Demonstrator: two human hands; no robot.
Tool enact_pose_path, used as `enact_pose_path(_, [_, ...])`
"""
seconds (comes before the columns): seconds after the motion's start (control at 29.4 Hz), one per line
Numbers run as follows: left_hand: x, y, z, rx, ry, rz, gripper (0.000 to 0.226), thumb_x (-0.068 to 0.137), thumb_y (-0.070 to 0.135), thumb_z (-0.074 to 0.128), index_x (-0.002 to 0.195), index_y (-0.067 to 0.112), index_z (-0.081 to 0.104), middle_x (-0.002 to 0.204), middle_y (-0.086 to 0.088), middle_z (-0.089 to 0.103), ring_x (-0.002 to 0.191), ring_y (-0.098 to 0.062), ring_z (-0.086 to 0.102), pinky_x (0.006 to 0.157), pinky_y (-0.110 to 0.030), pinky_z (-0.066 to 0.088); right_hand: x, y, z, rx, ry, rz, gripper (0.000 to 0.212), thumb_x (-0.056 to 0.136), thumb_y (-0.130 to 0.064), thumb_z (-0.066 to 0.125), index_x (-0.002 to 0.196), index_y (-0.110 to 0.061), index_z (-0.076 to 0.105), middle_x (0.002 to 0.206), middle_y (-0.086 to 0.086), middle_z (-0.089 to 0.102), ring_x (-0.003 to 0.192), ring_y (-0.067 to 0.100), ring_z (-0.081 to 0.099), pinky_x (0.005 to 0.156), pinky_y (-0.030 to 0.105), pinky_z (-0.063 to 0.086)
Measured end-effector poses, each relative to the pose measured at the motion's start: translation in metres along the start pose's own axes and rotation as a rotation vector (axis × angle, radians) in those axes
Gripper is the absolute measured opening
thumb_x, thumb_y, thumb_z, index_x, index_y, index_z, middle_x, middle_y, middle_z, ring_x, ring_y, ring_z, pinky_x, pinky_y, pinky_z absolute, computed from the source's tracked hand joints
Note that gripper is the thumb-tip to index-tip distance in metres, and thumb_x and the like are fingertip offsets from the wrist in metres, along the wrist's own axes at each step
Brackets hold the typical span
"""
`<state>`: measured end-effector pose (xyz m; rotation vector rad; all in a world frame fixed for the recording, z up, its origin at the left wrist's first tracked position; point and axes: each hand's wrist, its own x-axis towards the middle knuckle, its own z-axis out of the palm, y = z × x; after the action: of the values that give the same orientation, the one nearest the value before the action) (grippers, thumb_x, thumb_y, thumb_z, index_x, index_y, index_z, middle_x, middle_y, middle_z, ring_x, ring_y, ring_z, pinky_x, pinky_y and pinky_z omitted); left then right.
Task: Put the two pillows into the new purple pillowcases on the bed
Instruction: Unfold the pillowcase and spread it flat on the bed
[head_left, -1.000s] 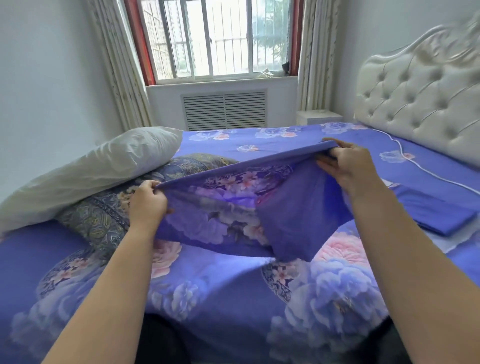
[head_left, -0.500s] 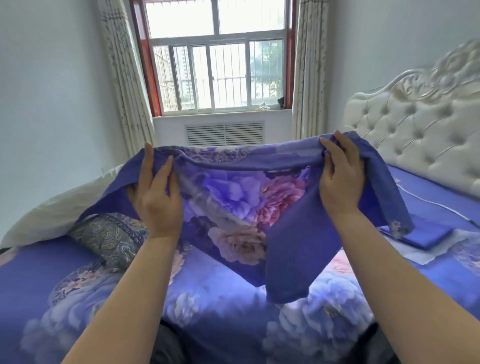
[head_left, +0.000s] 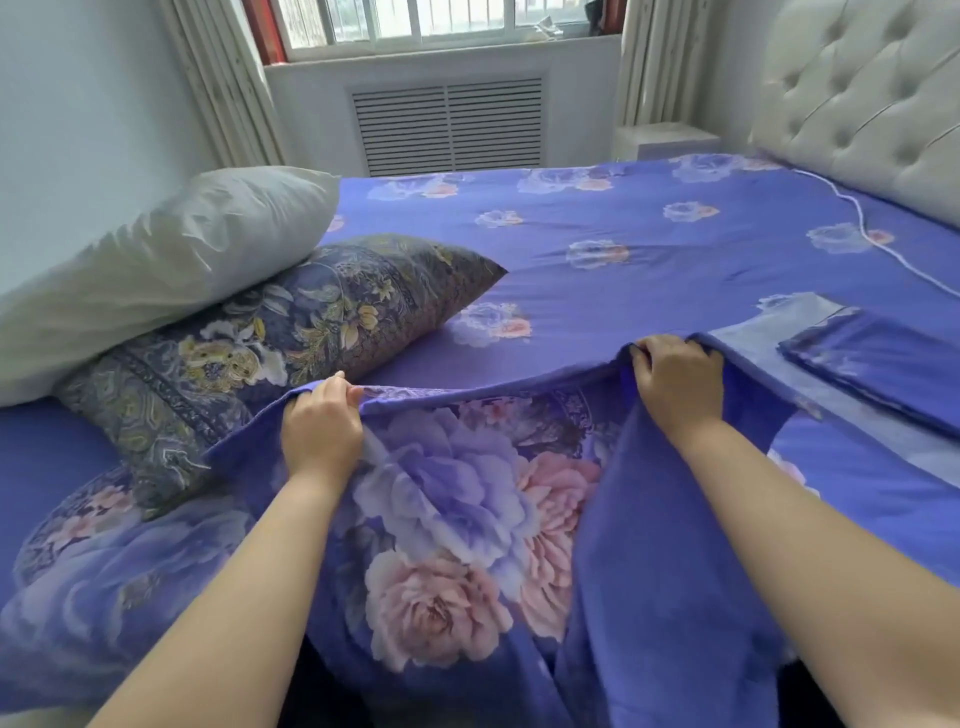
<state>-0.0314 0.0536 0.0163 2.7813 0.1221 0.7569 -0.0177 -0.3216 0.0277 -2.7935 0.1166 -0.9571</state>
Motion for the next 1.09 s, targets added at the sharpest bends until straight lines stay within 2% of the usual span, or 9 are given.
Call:
enact_pose_path(0.14, [0.044,0.01,0.037,0.005,-0.119,0.034,0.046,0.088,0.038,0.061,0.113,0.0,0.054,0.115,-0.027,0.062,0.088,-0.044,0.061,0.074,-0.047,0.046,0.05,0.01,0.041,-0.024,0.136,-0.007,0.021,0.09,-0.017,0.052,0.083,-0.006,0.069,0.072,0.016,0.07,0.059,0.035,0.061,0.066,0.038,0.046])
enact_pose_path(0.2, [0.069,0.016,0.056,0.005,-0.21,0.022,0.069,0.082,0.049,0.065,0.132,0.007,0.041,0.148,-0.023,0.034,0.106,-0.044,0.056,0.083,-0.047,0.045,0.081,0.01,0.06,-0.032,0.071,0.014,0.027,0.093,-0.017,0.045,0.104,-0.007,0.068,0.1,0.02,0.07,0.076,0.038,0.065,0.082,0.043,0.044])
enact_pose_path(0.27, [0.091,0.021,0.072,-0.07,-0.274,0.018,0.086,0.079,0.052,0.067,0.145,0.019,0.023,0.159,-0.014,-0.003,0.121,-0.043,0.048,0.089,-0.047,0.044,0.103,0.005,0.078,-0.005,-0.221,0.054,0.045,0.097,-0.023,0.044,0.142,-0.02,0.04,0.151,0.015,0.033,0.11,0.039,0.057,0.101,0.048,0.031])
enact_pose_path(0.34, [0.103,0.025,0.083,-0.112,-0.353,0.081,0.099,0.077,0.05,0.07,0.15,0.028,0.008,0.156,-0.007,-0.022,0.122,-0.04,0.048,0.085,-0.045,0.046,0.105,-0.004,0.094,-0.03,-0.486,0.059,0.074,0.095,-0.038,0.049,0.15,-0.037,0.0,0.158,0.006,-0.016,0.129,0.042,0.04,0.108,0.056,0.02])
enact_pose_path(0.41, [0.099,0.029,0.098,-0.024,-0.489,0.156,0.102,0.077,0.048,0.07,0.151,0.033,0.001,0.154,-0.004,-0.03,0.114,-0.039,0.054,0.083,-0.041,0.048,0.088,-0.015,0.111,-0.041,-0.662,0.082,0.087,0.09,-0.051,0.052,0.146,-0.044,-0.013,0.153,0.001,-0.032,0.139,0.045,0.019,0.111,0.06,0.014])
enact_pose_path(0.54, [0.058,0.03,0.13,0.126,-0.638,0.165,0.086,0.087,0.045,0.058,0.151,0.031,0.003,0.154,-0.005,-0.028,0.127,-0.045,0.039,0.102,-0.048,0.038,0.033,-0.035,0.115,0.007,-0.87,0.135,0.08,0.089,-0.055,0.051,0.15,-0.038,0.002,0.158,0.0,-0.019,0.145,0.036,0.003,0.112,0.061,0.008])
enact_pose_path(0.78, [-0.03,0.053,0.122,0.044,-0.651,0.092,0.058,0.093,0.052,0.041,0.142,0.022,0.034,0.157,-0.009,0.016,0.143,-0.036,0.013,0.114,-0.047,0.017,-0.071,-0.041,0.076,0.3,-0.9,0.164,0.06,0.087,-0.051,0.054,0.139,-0.025,0.038,0.149,0.005,0.031,0.142,0.022,0.023,0.112,0.048,0.023])
enact_pose_path(0.99, [-0.092,0.057,0.091,-0.105,-0.383,-0.017,0.054,0.089,0.048,0.036,0.127,0.013,0.052,0.137,-0.013,0.05,0.128,-0.031,0.043,0.105,-0.044,0.031,-0.133,-0.036,0.038,0.208,-0.62,0.308,0.061,0.09,-0.049,0.052,0.139,-0.015,0.04,0.151,0.008,0.031,0.141,0.023,0.025,0.113,0.036,0.019])
enact_pose_path(1.09, [-0.118,0.036,0.066,-0.025,-0.17,-0.323,0.053,0.09,0.03,0.05,0.137,0.008,0.041,0.148,-0.02,0.034,0.137,-0.041,0.027,0.112,-0.052,0.018,-0.149,-0.037,0.017,-0.091,-0.593,0.467,0.067,0.087,-0.06,0.05,0.13,-0.009,0.044,0.136,0.015,0.044,0.127,0.032,0.038,0.101,0.041,0.032])
